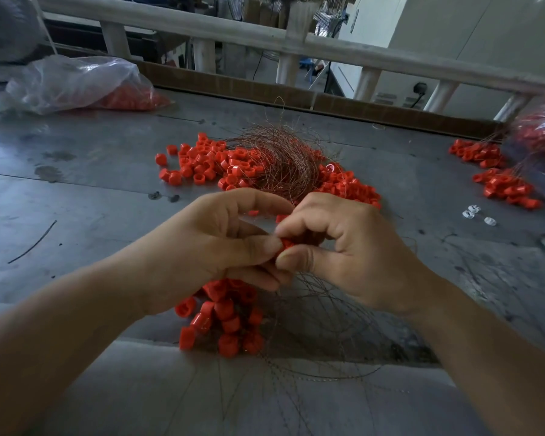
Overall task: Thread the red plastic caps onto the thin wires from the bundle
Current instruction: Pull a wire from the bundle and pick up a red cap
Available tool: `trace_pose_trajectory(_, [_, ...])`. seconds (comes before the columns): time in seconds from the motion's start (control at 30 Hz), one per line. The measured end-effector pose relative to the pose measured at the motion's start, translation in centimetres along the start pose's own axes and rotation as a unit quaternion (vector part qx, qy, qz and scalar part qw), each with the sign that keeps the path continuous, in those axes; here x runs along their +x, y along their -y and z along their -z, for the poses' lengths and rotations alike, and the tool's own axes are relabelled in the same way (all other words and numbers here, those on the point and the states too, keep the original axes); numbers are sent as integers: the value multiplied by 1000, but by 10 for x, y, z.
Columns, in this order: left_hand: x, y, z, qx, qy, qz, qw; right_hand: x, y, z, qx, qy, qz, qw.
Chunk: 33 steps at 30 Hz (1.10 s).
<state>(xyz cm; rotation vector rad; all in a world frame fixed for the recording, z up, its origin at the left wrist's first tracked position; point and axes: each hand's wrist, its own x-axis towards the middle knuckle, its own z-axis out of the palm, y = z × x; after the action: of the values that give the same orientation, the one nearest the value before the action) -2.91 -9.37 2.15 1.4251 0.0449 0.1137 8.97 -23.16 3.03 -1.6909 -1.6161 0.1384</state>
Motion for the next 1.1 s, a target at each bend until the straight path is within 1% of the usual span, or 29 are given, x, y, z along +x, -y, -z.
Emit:
trace_pose_trajectory(0.07, [-1,-1,-3,36,7,-38,999,0,2,0,-14,-19,2,1000])
trace_pose_trajectory(0.17, [-3,3,-7,188,-23,-80,979,-2,5,-3,-38,-21,1,999])
trace_pose_trajectory(0.2, [-4,4,-8,213,-34,-87,973,-2,6,-4,-43,-19,4,999])
trace_pose_trajectory(0.23, [-4,5,-9,216,-36,-93,971,-3,8,-6,-46,-20,7,999])
trace_pose_trajectory(0.4, [-8,3,-9,170,-22,-113,979,-4,12,-11,-23,-45,15,999])
trace_pose_trajectory(0.6, [-9,-4,-9,126,-16,-104,986,-3,11,-11,30,-75,12,997])
trace_pose_trajectory(0.7, [-9,-8,-6,94,-40,-99,990,-2,12,-13,37,-88,22,995])
trace_pose_trajectory(0.73, [-8,-10,-4,81,-44,-98,991,-3,12,-13,50,-82,11,995])
trace_pose_trajectory(0.83, [-10,-16,-1,13,-18,-112,993,-4,11,-12,107,-47,-22,993])
trace_pose_trajectory(0.9, [-10,-20,1,25,-32,-126,991,-4,12,-12,127,-45,-15,991])
trace_pose_trajectory(0.97, [-10,-22,3,67,-56,-136,987,-4,14,-10,109,-69,-10,992])
trace_pose_trajectory(1.1, [-8,-23,10,62,-96,-132,985,-1,12,-1,25,-107,6,994])
